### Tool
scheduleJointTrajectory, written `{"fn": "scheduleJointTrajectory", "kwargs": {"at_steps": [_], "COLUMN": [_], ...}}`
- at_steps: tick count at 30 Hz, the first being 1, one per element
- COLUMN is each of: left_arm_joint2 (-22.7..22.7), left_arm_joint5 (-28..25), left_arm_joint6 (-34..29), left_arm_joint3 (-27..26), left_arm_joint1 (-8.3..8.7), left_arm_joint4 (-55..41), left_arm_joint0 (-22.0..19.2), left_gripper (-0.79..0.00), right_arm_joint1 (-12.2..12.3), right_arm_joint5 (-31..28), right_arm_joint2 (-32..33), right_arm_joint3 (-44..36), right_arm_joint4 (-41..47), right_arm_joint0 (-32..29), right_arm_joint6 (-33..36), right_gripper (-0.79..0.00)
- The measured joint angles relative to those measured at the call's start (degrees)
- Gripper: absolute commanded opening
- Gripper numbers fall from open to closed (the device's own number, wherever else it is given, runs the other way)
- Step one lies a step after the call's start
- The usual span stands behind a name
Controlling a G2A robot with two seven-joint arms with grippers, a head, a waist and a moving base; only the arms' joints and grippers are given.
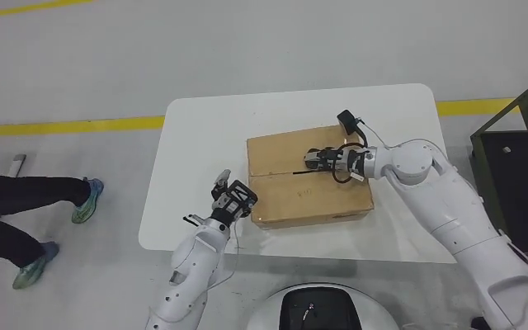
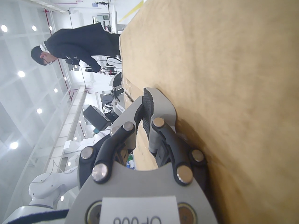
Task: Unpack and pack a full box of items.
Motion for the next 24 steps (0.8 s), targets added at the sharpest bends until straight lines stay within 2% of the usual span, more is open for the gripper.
{"fn": "scheduleJointTrajectory", "kwargs": {"at_steps": [1,4,5,9,11,15,20,21,24], "left_arm_joint2": [0.12,0.45,0.50,0.25,-0.09,-1.02,-1.43,-1.46,-1.28], "left_arm_joint5": [0.30,1.76,2.12,3.60,4.61,6.19,5.34,5.34,5.39], "left_arm_joint6": [0.00,0.04,0.08,0.80,1.37,2.08,2.21,2.26,2.28], "left_arm_joint3": [-0.14,-0.10,0.00,-0.05,-0.52,-2.02,-2.92,-3.03,-3.12], "left_arm_joint1": [-0.10,-0.43,-0.50,-0.73,-0.79,-0.88,-0.84,-0.86,-0.98], "left_arm_joint4": [-0.45,-1.53,-1.69,-2.45,-2.65,-3.32,-2.54,-2.42,-2.10], "left_arm_joint0": [-0.22,-0.69,-0.75,-0.67,-0.32,0.73,1.81,1.87,1.79], "left_gripper": [-0.028,-0.332,-0.406,-0.539,-0.680,-0.659,-0.723,-0.773,-0.785], "right_arm_joint1": [-0.03,-0.12,-0.14,-0.16,-0.14,-0.07,-0.04,-0.04,-0.09], "right_arm_joint5": [0.05,0.12,0.14,0.27,0.25,0.30,0.45,0.43,0.53], "right_arm_joint2": [-0.09,-0.42,-0.49,-0.58,-0.53,-0.37,-0.28,-0.30,-0.42], "right_arm_joint3": [0.01,-0.03,-0.06,-0.16,-0.24,-0.56,-1.00,-1.09,-1.24], "right_arm_joint4": [0.00,-0.02,-0.05,-0.16,-0.18,-0.25,-0.30,-0.27,-0.22], "right_arm_joint0": [0.00,-0.03,-0.06,-0.23,-0.38,-0.74,-1.02,-1.07,-1.09], "right_arm_joint6": [-0.01,-0.02,-0.04,-0.10,-0.12,-0.27,-0.38,-0.39,-0.39], "right_gripper": [-0.785,-0.785,-0.785,-0.785,-0.785,-0.785,-0.785,-0.785,-0.785]}}
